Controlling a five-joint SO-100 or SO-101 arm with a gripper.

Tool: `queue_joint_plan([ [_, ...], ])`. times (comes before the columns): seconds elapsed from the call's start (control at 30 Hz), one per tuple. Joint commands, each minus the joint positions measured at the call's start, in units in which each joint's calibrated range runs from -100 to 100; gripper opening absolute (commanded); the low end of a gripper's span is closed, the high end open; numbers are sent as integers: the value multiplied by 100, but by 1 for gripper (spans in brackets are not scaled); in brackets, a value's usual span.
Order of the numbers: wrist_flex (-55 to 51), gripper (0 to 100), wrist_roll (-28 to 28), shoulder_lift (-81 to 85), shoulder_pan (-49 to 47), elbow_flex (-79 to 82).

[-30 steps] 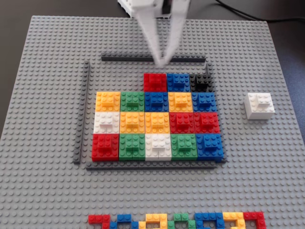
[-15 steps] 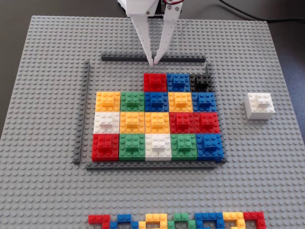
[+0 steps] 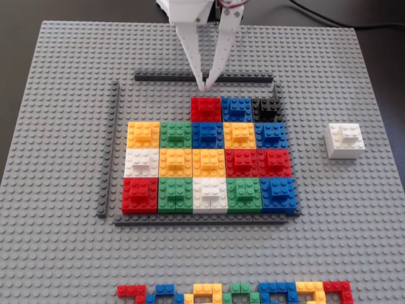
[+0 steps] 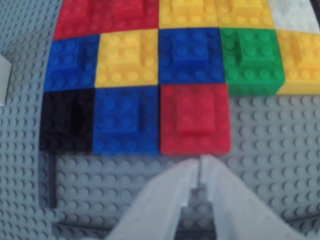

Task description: Grab the cube and place it into the grid

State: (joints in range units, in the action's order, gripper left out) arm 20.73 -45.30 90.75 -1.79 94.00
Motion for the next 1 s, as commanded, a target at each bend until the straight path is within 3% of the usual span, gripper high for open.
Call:
queue_joint_plan([
  [0.0,-31,0,5,-468,-83,-913],
  [0.47,-1497,0,-49,-2713,-429,-4928],
  [0.73,-1956,0,747,-4174,-1122,-6903],
  [0.97,-2063,0,1118,-5215,-1866,-7973],
])
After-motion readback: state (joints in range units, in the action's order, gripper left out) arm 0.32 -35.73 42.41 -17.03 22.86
